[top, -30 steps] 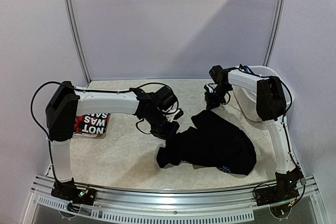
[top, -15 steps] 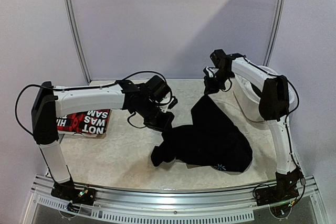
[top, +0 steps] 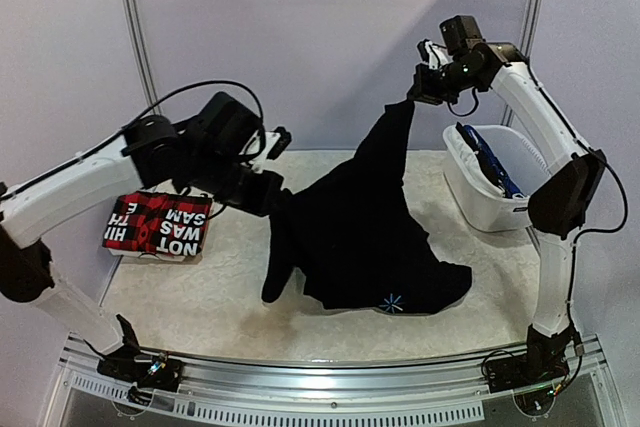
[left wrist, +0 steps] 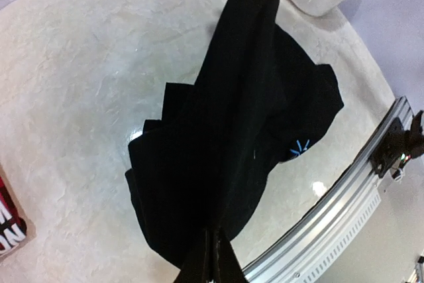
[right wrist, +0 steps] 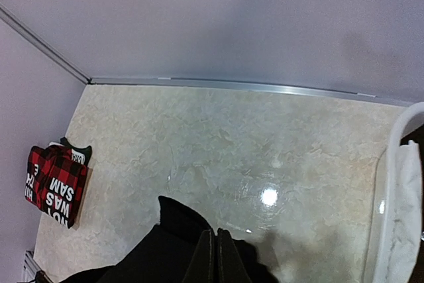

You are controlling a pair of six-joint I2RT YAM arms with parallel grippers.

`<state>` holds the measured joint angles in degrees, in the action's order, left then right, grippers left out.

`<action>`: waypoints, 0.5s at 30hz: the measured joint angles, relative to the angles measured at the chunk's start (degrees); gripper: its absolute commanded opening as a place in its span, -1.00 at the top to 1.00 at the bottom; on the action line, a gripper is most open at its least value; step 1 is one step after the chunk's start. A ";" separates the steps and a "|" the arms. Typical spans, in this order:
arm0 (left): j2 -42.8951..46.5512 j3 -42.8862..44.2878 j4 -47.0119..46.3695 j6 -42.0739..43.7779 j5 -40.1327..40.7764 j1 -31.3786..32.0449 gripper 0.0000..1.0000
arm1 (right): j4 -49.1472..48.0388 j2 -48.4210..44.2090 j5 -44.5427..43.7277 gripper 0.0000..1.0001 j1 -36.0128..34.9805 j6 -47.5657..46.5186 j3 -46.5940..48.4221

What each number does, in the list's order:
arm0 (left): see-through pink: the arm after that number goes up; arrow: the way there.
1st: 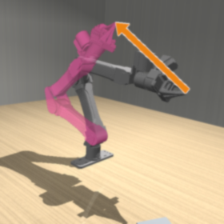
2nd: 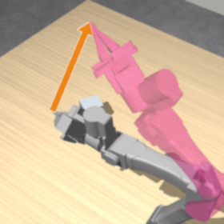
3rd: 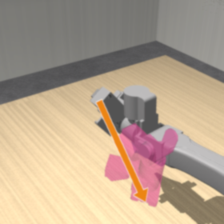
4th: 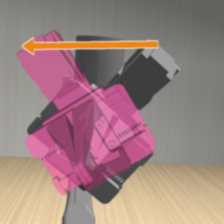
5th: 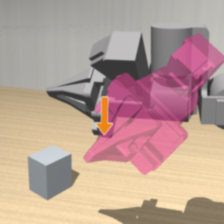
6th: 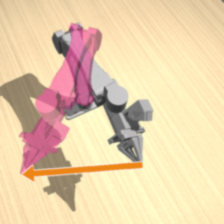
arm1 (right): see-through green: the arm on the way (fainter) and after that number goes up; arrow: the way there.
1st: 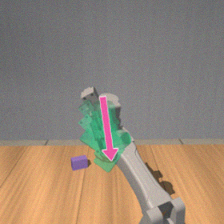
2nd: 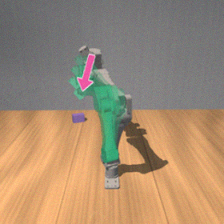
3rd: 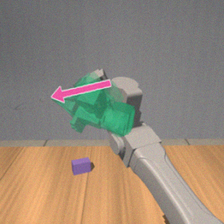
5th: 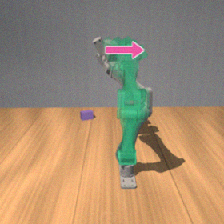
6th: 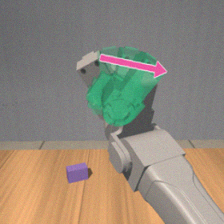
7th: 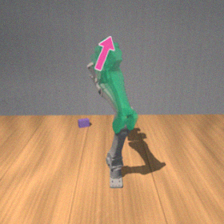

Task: Fold and stack the mixed laundry pile
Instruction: Flatten out the crumpled T-shirt at the center of the board.

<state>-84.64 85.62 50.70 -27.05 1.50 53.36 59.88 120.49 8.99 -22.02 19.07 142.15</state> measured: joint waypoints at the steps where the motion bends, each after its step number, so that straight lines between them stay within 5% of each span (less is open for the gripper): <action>1: 3.52 -3.26 -0.15 -0.33 0.70 0.61 0.97 | 0.44 -1.49 -0.90 1.00 0.17 0.09 -0.33; 6: 14.95 -21.86 -4.57 -4.83 2.80 5.38 0.90 | 2.82 -11.13 -4.00 1.00 0.02 0.24 -9.88; 10: 17.53 -31.80 -5.05 -10.32 3.26 7.67 -0.06 | 1.79 -17.44 -4.85 1.00 -0.20 0.70 -22.08; 15: 17.86 -33.55 -4.48 -13.49 4.44 8.00 -0.64 | -0.81 -21.90 -5.53 1.00 1.55 1.09 -33.59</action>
<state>-66.78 52.07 46.22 -40.53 5.93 61.36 59.07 98.59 3.46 -20.47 20.16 108.55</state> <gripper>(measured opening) 0.704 0.009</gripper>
